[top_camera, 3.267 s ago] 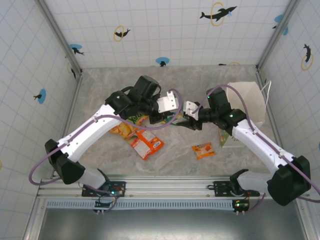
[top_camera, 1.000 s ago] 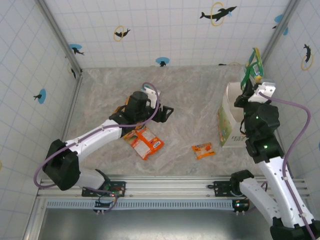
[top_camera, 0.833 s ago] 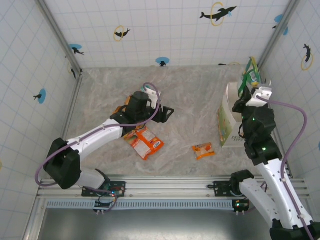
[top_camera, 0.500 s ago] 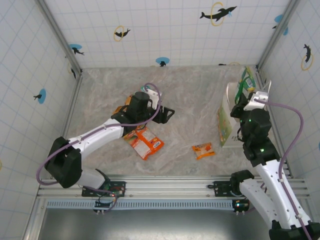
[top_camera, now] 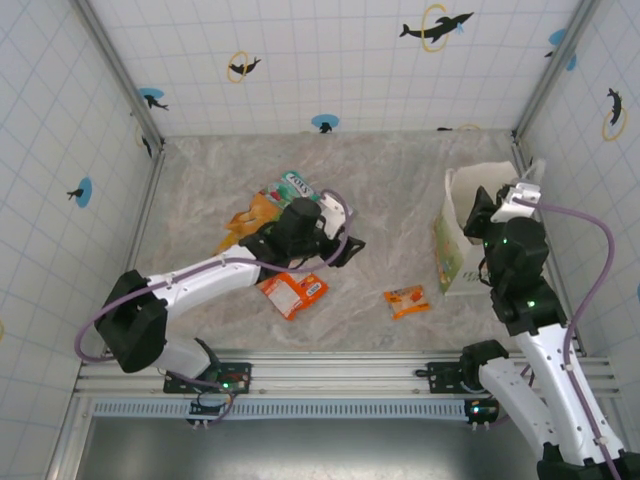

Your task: Place the snacks into the paper bag

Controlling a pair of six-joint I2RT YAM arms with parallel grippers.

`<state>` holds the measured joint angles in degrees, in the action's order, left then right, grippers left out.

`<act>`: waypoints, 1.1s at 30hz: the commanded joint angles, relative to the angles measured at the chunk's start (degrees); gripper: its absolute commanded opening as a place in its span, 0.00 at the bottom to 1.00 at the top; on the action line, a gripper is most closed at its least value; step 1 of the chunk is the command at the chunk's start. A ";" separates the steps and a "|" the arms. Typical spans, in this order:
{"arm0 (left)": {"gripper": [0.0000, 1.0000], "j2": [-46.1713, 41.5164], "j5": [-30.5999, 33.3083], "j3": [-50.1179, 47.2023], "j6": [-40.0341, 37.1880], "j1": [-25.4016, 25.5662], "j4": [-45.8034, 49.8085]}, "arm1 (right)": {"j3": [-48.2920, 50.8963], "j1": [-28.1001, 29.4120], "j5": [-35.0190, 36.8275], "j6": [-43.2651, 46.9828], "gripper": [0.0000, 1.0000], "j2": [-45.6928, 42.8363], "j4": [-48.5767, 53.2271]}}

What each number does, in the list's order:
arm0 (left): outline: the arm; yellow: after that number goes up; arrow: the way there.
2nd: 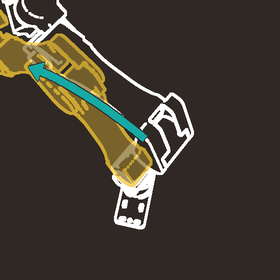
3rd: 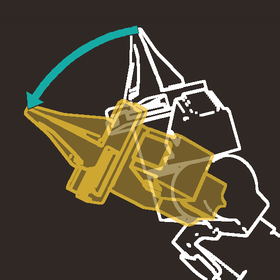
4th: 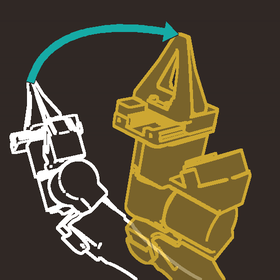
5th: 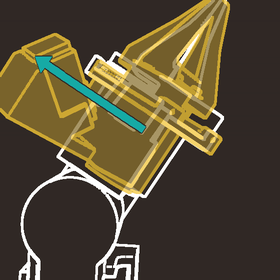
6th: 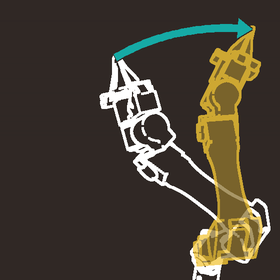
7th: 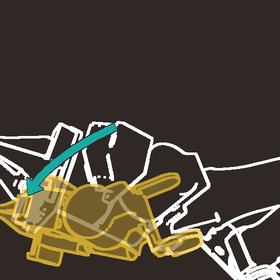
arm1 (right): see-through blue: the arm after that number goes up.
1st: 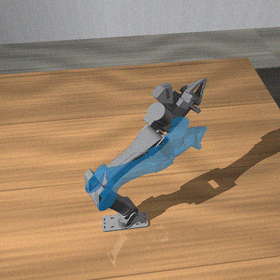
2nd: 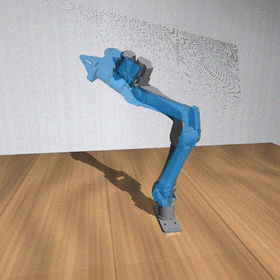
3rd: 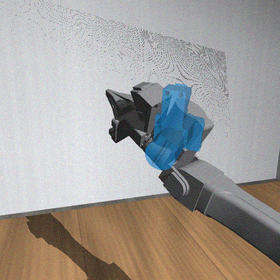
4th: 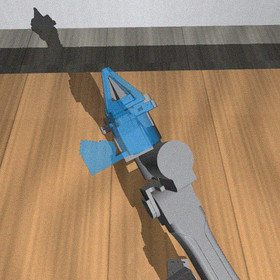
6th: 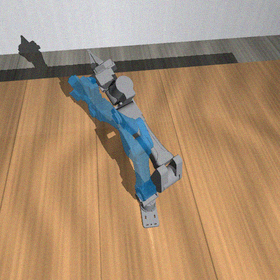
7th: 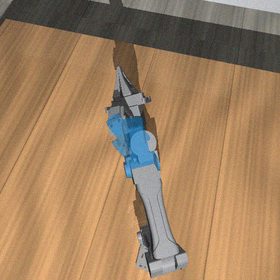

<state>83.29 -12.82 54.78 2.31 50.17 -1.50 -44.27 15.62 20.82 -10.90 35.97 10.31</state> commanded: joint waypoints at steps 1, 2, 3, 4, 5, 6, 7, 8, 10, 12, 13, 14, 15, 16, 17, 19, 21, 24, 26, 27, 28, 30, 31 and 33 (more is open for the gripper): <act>0.66 1.60 0.33 -0.93 -9.49 3.74 -2.11 | -3.18 -0.36 -1.20 0.35 0.41 -0.37 3.32; 0.65 2.14 -0.27 -0.99 -11.46 4.87 -1.88 | -3.21 -0.37 -1.22 0.27 0.41 -0.58 3.92; 0.64 2.88 -0.56 -0.93 -13.61 6.22 -1.53 | -3.20 -0.31 -1.17 0.11 0.42 -0.97 4.30; 0.62 3.70 -0.82 -0.79 -15.58 7.26 -1.06 | -3.00 -0.32 -1.22 -0.08 0.42 -1.40 4.38; 0.61 4.48 -0.98 -0.62 -16.95 8.26 -0.67 | -2.99 -0.32 -1.23 -0.32 0.42 -1.83 4.46; 0.60 5.27 -0.90 -0.56 -18.30 9.38 -0.36 | -3.00 -0.33 -1.63 -0.68 0.42 -2.32 4.66; 0.58 6.08 -0.77 -0.63 -19.01 10.37 -0.58 | -2.99 -0.38 -2.40 -0.86 0.42 -2.69 4.72; 0.58 6.67 -0.93 -0.90 -19.40 11.06 -1.00 | -2.95 -0.34 -3.09 -0.88 0.42 -2.92 4.86; 0.57 7.82 -1.74 -1.23 -19.81 12.04 -2.01 | -2.97 -0.30 -5.16 -0.83 0.42 -3.04 5.25; 0.57 8.68 -2.38 -1.19 -20.15 12.63 -2.79 | -2.61 -0.36 -7.27 -0.28 0.42 -3.01 5.21; 0.57 9.03 -2.34 -1.32 -20.36 12.82 -3.05 | -2.36 -0.32 -7.69 -0.11 0.42 -2.94 5.17; 0.57 9.32 -2.39 -1.26 -20.56 13.00 -3.18 | -2.23 -0.36 -7.88 -0.09 0.42 -2.94 5.18; 0.57 9.66 -2.47 -1.25 -20.66 13.17 -3.33 | -2.04 -0.31 -8.08 -0.08 0.43 -2.93 5.22; 0.57 9.93 -2.46 -1.15 -20.76 13.48 -3.40 | -1.98 -0.33 -8.49 -0.09 0.43 -2.97 5.05; 0.56 10.13 -2.64 -1.17 -21.10 13.64 -3.28 | -1.95 -0.32 -8.86 -0.08 0.43 -3.06 4.93; 0.56 10.31 -2.62 -1.27 -22.30 14.29 -3.23 | -1.80 -0.31 -9.66 -0.34 0.43 -3.41 4.55; 0.55 10.25 -2.17 -1.75 -23.46 14.87 -3.35 | -1.40 -0.33 -10.16 -0.90 0.43 -3.77 3.64; 0.54 9.83 -0.57 -2.81 -24.54 15.94 -4.05 | -0.81 -0.33 -12.22 -2.35 0.43 -4.07 2.37; 0.54 9.36 -0.21 -3.82 -24.56 16.42 -5.09 | -0.73 -0.37 -13.22 -3.07 0.43 -4.13 2.14; 0.54 9.24 -0.07 -4.29 -24.37 16.66 -5.71 | -0.81 -0.31 -13.34 -3.25 0.43 -4.23 2.21; 0.54 9.25 0.30 -4.57 -24.32 16.90 -5.94 | -0.73 -0.30 -13.35 -3.34 0.43 -4.32 2.33; 0.54 9.30 0.43 -4.72 -24.91 17.49 -5.95 | -0.73 -0.30 -13.31 -3.36 0.43 -4.63 2.59; 0.54 9.31 0.51 -4.86 -25.11 17.76 -6.05 | -0.58 -0.35 -13.19 -3.50 0.43 -4.92 2.70; 0.54 9.48 0.51 -5.25 -25.37 18.24 -6.79 | -0.05 -0.33 -13.15 -3.82 0.43 -5.53 2.58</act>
<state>93.12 -12.62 50.37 -21.12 67.64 -6.09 -45.54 15.38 8.32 -13.69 31.73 14.90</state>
